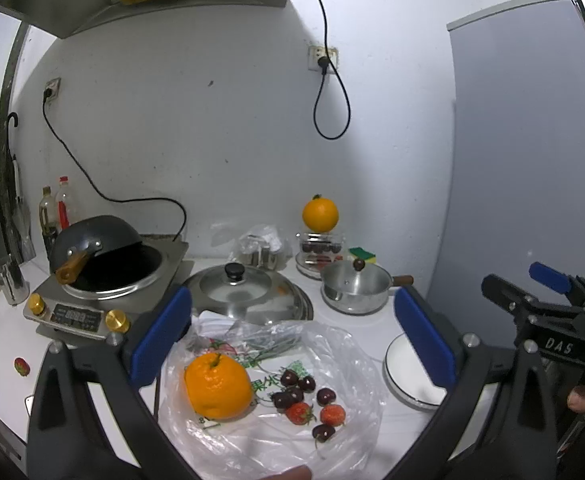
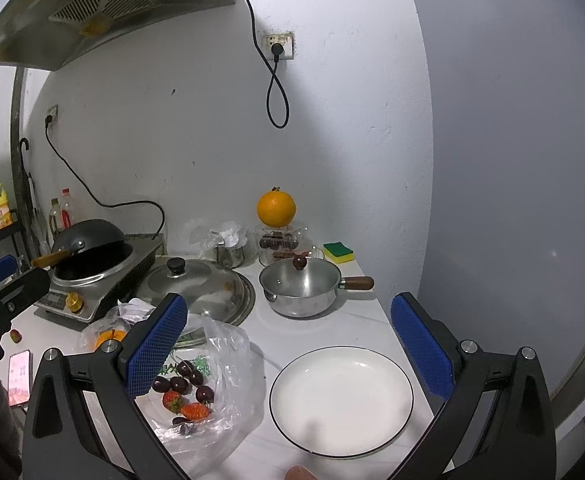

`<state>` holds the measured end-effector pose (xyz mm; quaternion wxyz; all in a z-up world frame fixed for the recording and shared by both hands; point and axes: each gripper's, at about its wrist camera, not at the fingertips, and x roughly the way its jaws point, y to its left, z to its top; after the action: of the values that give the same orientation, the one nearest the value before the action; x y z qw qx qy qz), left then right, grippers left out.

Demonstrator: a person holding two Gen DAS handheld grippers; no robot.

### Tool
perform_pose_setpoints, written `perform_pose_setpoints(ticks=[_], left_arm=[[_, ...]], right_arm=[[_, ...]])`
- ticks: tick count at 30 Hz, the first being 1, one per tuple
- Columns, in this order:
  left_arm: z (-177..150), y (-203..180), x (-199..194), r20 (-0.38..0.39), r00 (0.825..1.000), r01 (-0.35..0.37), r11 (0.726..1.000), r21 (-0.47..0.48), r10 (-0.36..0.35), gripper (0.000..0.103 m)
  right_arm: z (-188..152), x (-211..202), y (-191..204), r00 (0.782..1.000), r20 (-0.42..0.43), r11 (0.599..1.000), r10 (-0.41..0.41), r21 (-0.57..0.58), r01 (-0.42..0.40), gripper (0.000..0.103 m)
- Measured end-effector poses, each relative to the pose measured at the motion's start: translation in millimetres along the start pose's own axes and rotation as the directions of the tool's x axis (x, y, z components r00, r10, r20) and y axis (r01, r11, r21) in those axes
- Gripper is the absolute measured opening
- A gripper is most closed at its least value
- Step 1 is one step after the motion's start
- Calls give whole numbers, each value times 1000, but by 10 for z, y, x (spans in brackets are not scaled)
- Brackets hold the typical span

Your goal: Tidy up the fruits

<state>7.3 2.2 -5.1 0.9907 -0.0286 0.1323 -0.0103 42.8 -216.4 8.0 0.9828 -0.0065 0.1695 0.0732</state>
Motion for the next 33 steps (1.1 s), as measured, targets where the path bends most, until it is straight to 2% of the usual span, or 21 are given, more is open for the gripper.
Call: perform_pose_setpoints(ticks=[33], left_arm=[[-22,92,-76,15,1000,-2,1000,-15,2,102]], right_arm=[[-33,6,53,1000,-9,1000,3,-10,-3,103]])
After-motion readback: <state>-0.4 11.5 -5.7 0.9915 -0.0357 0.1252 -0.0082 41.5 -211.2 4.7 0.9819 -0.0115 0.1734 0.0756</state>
